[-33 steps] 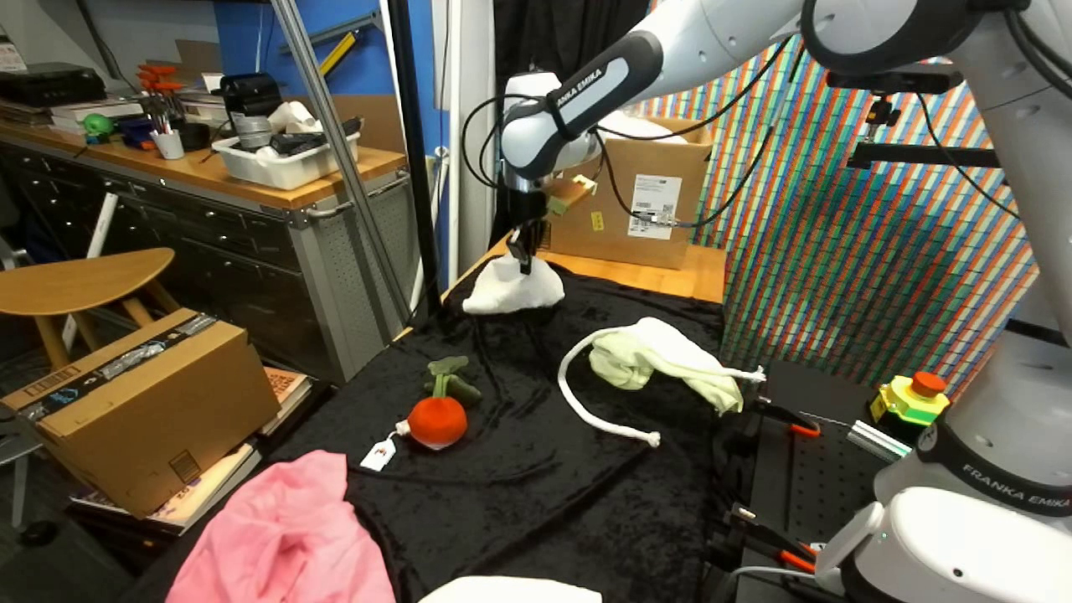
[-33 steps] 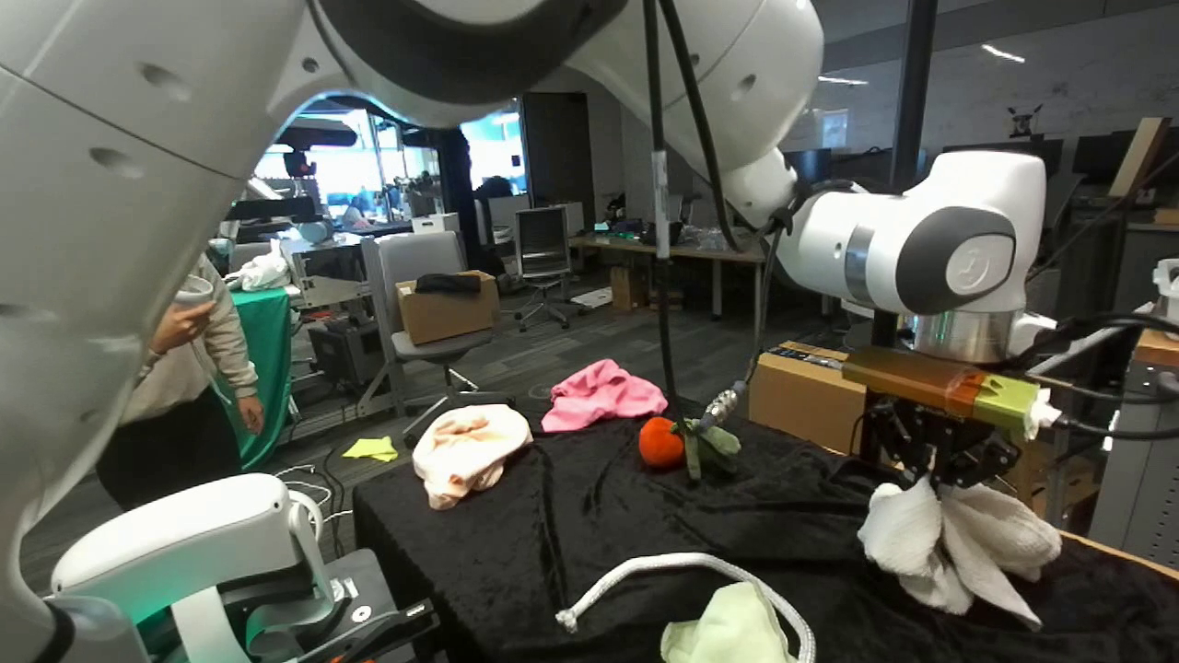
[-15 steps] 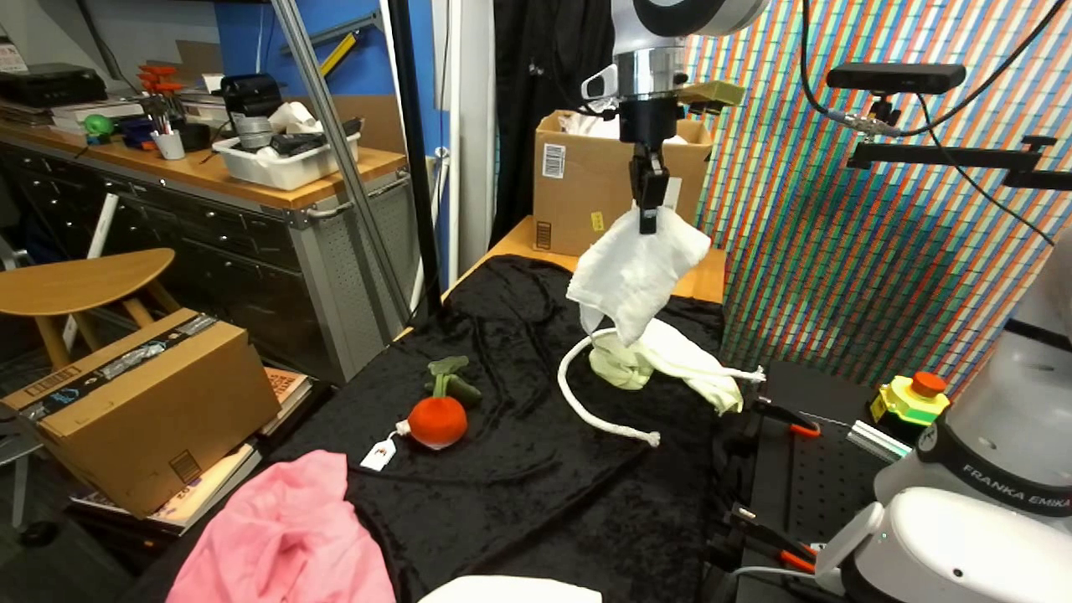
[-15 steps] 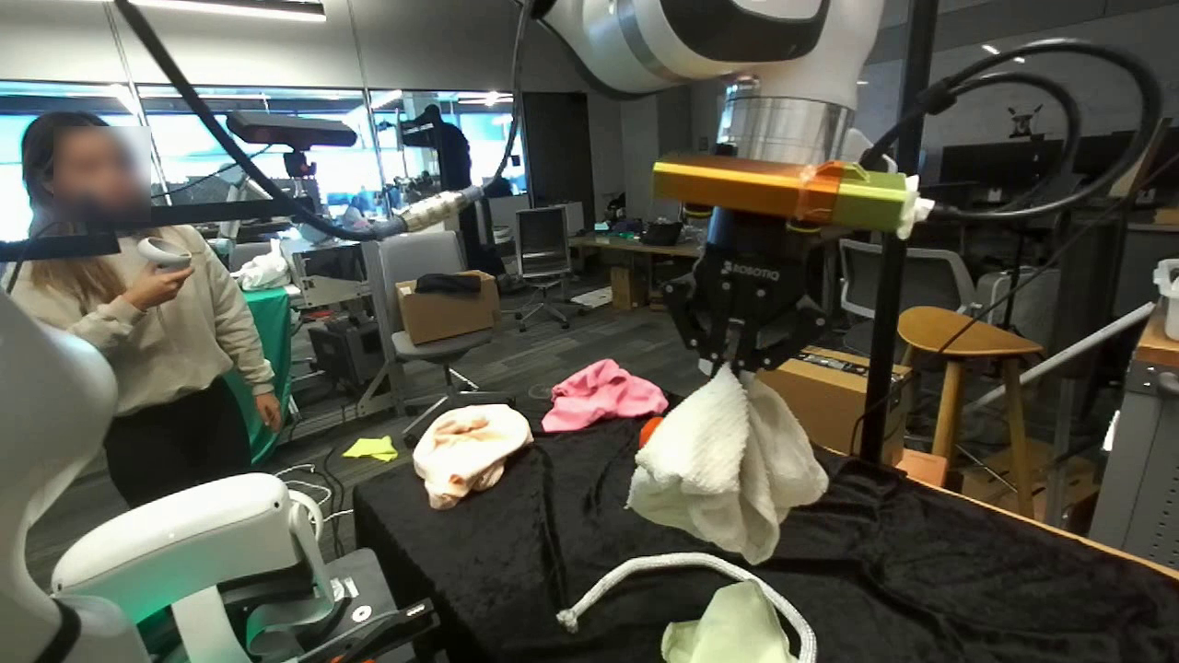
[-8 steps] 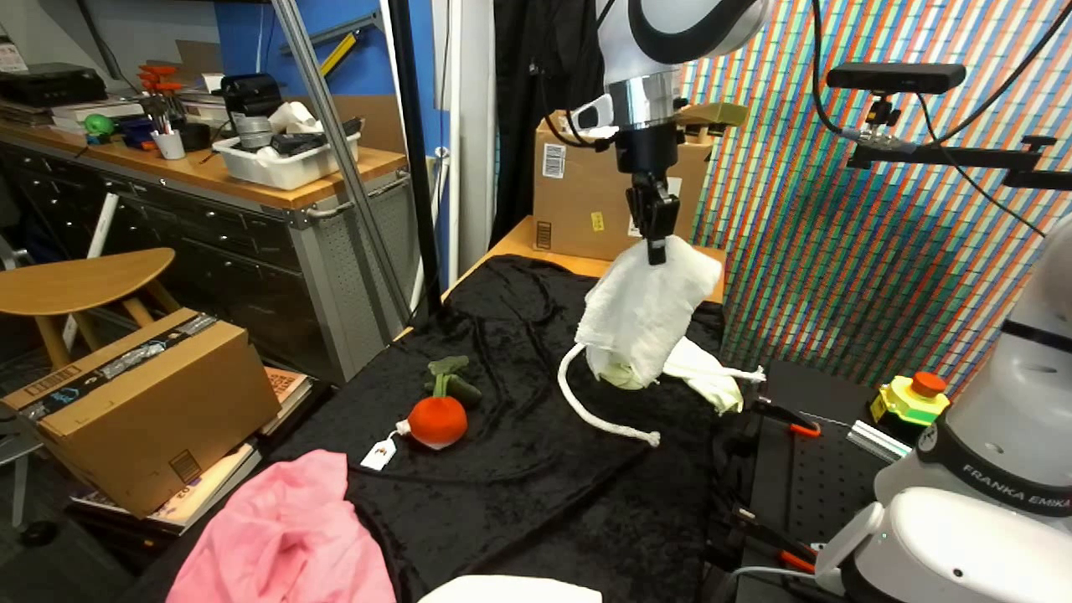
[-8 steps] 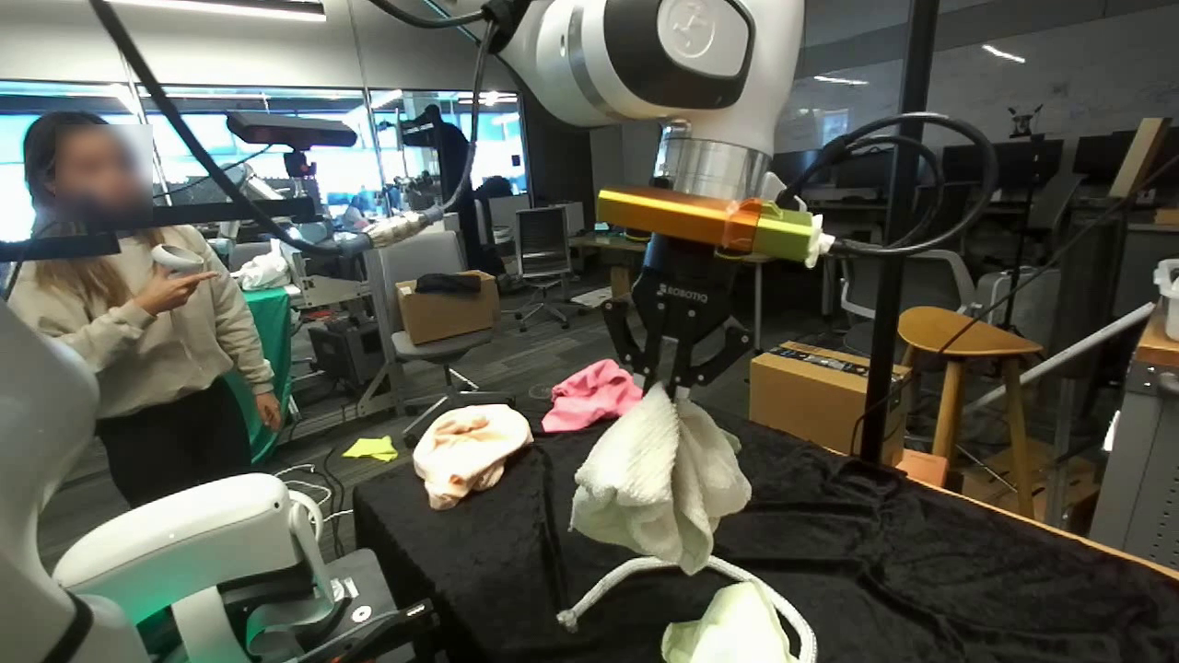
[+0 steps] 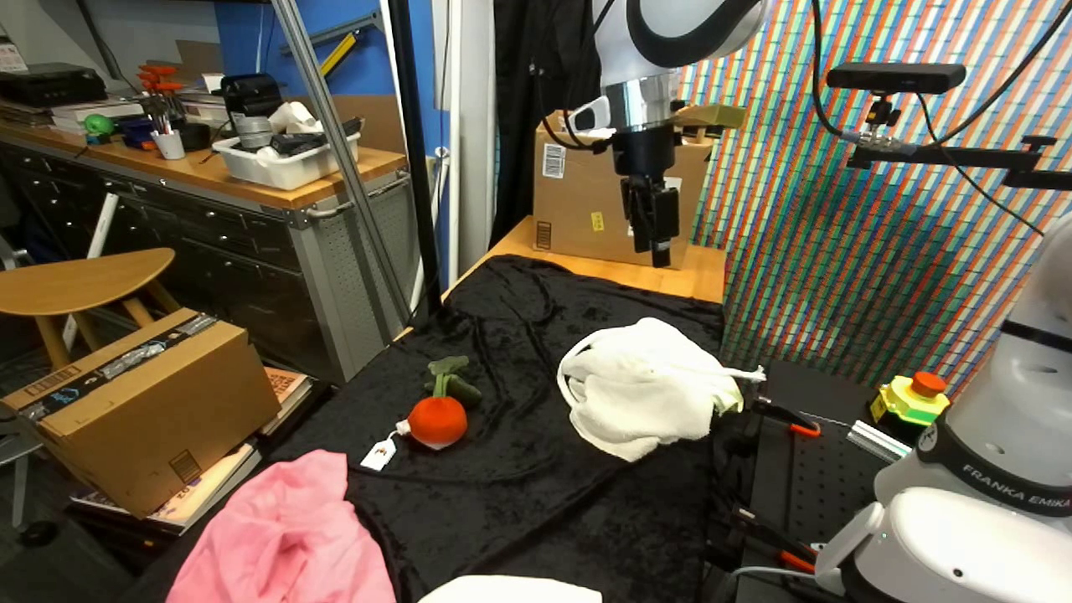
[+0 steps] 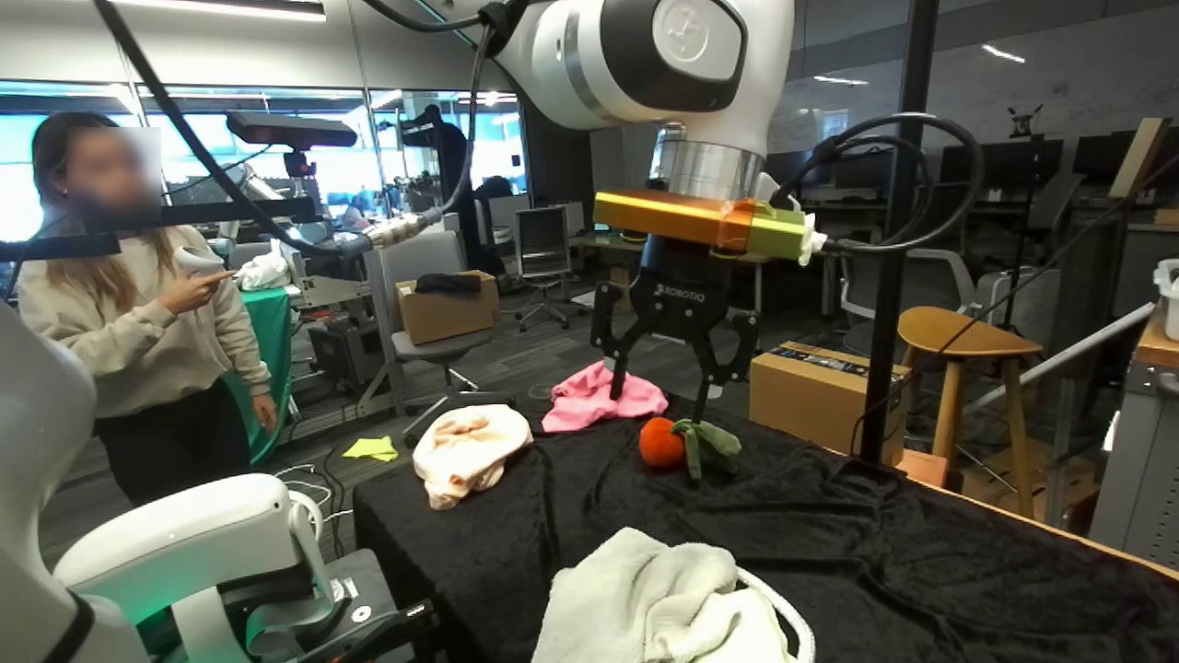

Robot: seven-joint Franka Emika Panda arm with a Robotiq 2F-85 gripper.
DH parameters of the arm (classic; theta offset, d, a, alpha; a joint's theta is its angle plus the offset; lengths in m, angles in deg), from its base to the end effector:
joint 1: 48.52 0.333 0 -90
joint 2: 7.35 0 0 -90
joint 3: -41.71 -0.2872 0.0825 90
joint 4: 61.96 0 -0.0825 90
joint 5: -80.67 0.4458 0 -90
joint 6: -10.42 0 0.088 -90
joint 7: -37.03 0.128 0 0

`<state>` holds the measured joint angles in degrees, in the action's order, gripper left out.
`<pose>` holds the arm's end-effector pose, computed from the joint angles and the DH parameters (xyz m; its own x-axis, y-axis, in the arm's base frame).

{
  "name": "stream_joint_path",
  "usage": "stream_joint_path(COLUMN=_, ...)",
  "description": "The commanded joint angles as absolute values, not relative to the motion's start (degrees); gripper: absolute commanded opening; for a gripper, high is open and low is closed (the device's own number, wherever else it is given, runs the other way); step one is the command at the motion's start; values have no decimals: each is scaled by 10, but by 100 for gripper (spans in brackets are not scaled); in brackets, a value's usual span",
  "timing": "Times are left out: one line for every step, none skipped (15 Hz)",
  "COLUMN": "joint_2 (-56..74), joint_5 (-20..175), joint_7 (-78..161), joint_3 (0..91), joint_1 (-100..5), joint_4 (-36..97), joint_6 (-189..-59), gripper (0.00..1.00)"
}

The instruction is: Pile the white rope, towels, t-shirts and radish together on the right side of the table

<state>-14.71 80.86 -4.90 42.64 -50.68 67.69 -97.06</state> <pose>0.5176 -0.0275 0.3137 0.7553 0.6282 -0.1869 0.6037 -0.7779 -0.1745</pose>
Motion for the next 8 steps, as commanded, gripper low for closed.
stream_joint_path(joint_2=-139, joint_5=802, joint_7=-19, joint_3=426, joint_1=-493, joint_4=664, joint_6=-989, gripper=100)
stream_joint_path(joint_2=-135, joint_5=801, joint_7=-14, joint_3=423, joint_1=-489, joint_4=659, joint_6=-991, gripper=100)
stream_joint_path(joint_2=-129, joint_5=798, joint_7=-8, joint_3=418, joint_1=-483, joint_4=653, joint_6=-990, gripper=100)
stream_joint_path(joint_2=-124, joint_5=796, joint_7=-1, joint_3=412, joint_1=-477, joint_4=648, joint_6=-993, gripper=100)
stream_joint_path(joint_2=-118, joint_5=797, joint_7=4, joint_3=406, joint_1=-470, joint_4=643, joint_6=-993, gripper=100)
stream_joint_path(joint_2=-111, joint_5=794, joint_7=11, joint_3=399, joint_1=-463, joint_4=639, joint_6=-997, gripper=100)
stream_joint_path(joint_2=-103, joint_5=794, joint_7=16, joint_3=392, joint_1=-455, joint_4=633, joint_6=-997, gripper=100)
stream_joint_path(joint_2=-94, joint_5=791, joint_7=27, joint_3=382, joint_1=-446, joint_4=630, joint_6=-1004, gripper=100)
